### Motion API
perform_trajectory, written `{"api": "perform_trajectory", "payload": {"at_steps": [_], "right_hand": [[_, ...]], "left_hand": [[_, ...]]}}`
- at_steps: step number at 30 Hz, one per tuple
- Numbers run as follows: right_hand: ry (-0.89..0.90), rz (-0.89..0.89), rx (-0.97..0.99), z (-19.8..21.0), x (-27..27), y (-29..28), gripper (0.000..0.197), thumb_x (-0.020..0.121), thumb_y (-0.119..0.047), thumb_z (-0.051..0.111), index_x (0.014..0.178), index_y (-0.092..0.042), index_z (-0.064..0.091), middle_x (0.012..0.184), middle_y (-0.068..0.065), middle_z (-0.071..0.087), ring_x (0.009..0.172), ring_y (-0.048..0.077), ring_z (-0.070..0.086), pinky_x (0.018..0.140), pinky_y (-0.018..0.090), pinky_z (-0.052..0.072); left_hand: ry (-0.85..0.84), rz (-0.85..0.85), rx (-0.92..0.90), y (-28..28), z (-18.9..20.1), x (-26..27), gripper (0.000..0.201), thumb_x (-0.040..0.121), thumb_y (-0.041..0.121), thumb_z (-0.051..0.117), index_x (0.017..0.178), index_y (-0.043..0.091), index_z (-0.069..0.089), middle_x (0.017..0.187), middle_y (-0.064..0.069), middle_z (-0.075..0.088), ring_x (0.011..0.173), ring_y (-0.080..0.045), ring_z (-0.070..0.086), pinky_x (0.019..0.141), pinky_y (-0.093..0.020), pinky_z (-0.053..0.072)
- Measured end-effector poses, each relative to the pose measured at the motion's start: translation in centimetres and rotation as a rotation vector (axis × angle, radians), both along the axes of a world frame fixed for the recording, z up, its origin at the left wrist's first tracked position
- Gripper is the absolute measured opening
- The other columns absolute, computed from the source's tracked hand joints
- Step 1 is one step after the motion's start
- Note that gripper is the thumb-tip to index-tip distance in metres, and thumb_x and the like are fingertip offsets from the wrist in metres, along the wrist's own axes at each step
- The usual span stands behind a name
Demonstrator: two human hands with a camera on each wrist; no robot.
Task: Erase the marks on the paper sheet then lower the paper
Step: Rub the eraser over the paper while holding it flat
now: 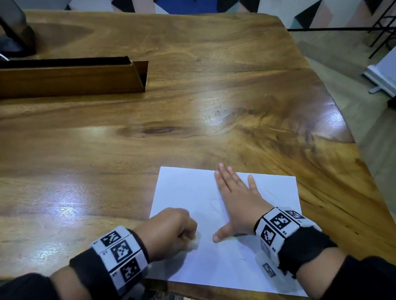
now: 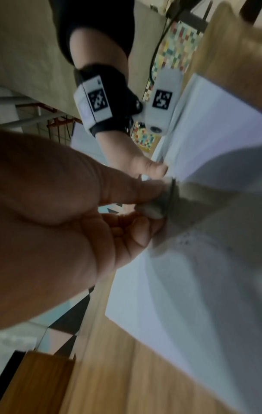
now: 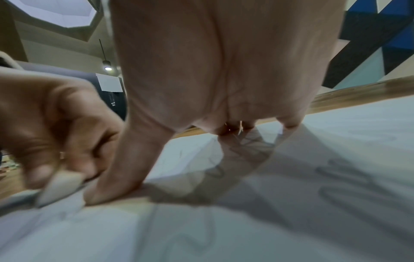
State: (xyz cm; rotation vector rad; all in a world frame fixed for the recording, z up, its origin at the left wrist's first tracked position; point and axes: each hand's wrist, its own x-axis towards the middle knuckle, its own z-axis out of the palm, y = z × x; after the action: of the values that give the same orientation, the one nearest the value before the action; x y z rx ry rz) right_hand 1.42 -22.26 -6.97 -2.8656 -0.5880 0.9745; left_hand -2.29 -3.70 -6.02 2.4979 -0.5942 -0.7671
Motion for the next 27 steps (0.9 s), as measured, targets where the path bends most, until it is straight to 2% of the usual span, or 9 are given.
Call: {"api": "perform_trajectory", "payload": {"at_steps": [3,6,8,11,13,16,18,23,27], "right_hand": [[-0.004,0.003,-0.001,0.0,0.0,0.0,0.144,0.062,-0.067,0.074,0.146,-0.010,-0.028,0.152,0.001,-0.039,0.142,0.017,-0.030,0.114,0.050,-0.013],[0.000,-0.004,0.002,0.0,0.0,0.0,0.144,0.062,-0.066,0.074,0.146,-0.011,-0.029,0.152,0.001,-0.039,0.142,0.016,-0.031,0.114,0.050,-0.013],[0.003,-0.002,0.002,-0.1,0.0,-0.1,0.144,0.062,-0.067,0.074,0.145,-0.011,-0.029,0.151,0.001,-0.040,0.142,0.016,-0.031,0.114,0.050,-0.014],[0.001,-0.004,0.009,-0.2,0.0,0.0,0.145,0.061,-0.067,0.074,0.146,-0.011,-0.029,0.151,0.000,-0.040,0.142,0.016,-0.031,0.113,0.049,-0.014],[0.000,-0.006,0.015,-0.1,0.0,0.0,0.145,0.061,-0.067,0.075,0.146,-0.011,-0.029,0.152,0.000,-0.039,0.142,0.016,-0.031,0.113,0.049,-0.014],[-0.006,-0.015,0.021,-0.2,0.0,0.0,0.144,0.061,-0.065,0.076,0.146,-0.011,-0.028,0.152,0.000,-0.038,0.142,0.016,-0.030,0.113,0.049,-0.014],[-0.008,-0.011,0.017,-0.2,0.0,0.0,0.144,0.061,-0.066,0.075,0.146,-0.011,-0.028,0.152,0.001,-0.038,0.142,0.016,-0.030,0.113,0.049,-0.014],[-0.003,-0.011,0.019,-0.1,0.0,0.0,0.145,0.061,-0.067,0.075,0.147,-0.011,-0.027,0.152,0.000,-0.038,0.142,0.016,-0.031,0.113,0.049,-0.015],[-0.006,-0.010,0.018,-0.1,-0.1,-0.1,0.144,0.061,-0.066,0.075,0.147,-0.011,-0.027,0.153,0.000,-0.038,0.142,0.016,-0.030,0.113,0.049,-0.014]], "left_hand": [[-0.029,0.017,0.043,-0.6,0.3,1.2,0.013,0.077,0.021,0.065,0.084,0.011,0.066,0.087,-0.003,0.057,0.079,-0.011,0.046,0.061,-0.022,0.032],[-0.113,0.128,-0.003,-1.2,0.4,2.1,0.010,0.079,0.022,0.063,0.078,0.012,0.062,0.080,0.002,0.048,0.076,-0.014,0.044,0.060,-0.022,0.032],[-0.088,0.087,-0.019,-0.8,0.2,0.9,0.011,0.079,0.021,0.063,0.076,0.011,0.061,0.080,0.004,0.046,0.075,-0.015,0.046,0.058,-0.019,0.033],[0.007,-0.007,-0.017,-0.2,0.0,-1.2,0.012,0.077,0.024,0.064,0.077,0.011,0.065,0.081,0.005,0.049,0.077,-0.014,0.053,0.065,-0.022,0.038],[-0.006,0.008,-0.017,-0.5,0.1,-0.4,0.012,0.077,0.024,0.065,0.080,0.011,0.065,0.081,0.005,0.048,0.077,-0.011,0.049,0.063,-0.019,0.035],[-0.134,0.113,-0.030,-1.5,0.1,1.5,0.008,0.080,0.020,0.062,0.079,0.012,0.061,0.078,0.004,0.045,0.075,-0.014,0.046,0.057,-0.016,0.031],[-0.144,0.136,-0.040,-1.6,0.1,1.3,0.007,0.081,0.018,0.060,0.077,0.012,0.060,0.075,0.007,0.042,0.074,-0.015,0.045,0.055,-0.014,0.029],[0.061,-0.037,-0.017,-0.4,0.2,-1.2,0.013,0.077,0.022,0.064,0.084,0.011,0.066,0.086,0.003,0.052,0.085,-0.015,0.054,0.074,-0.026,0.044],[-0.076,0.065,0.001,-1.1,0.4,1.3,0.009,0.079,0.018,0.062,0.083,0.011,0.063,0.084,0.002,0.049,0.079,-0.013,0.046,0.062,-0.016,0.034]]}}
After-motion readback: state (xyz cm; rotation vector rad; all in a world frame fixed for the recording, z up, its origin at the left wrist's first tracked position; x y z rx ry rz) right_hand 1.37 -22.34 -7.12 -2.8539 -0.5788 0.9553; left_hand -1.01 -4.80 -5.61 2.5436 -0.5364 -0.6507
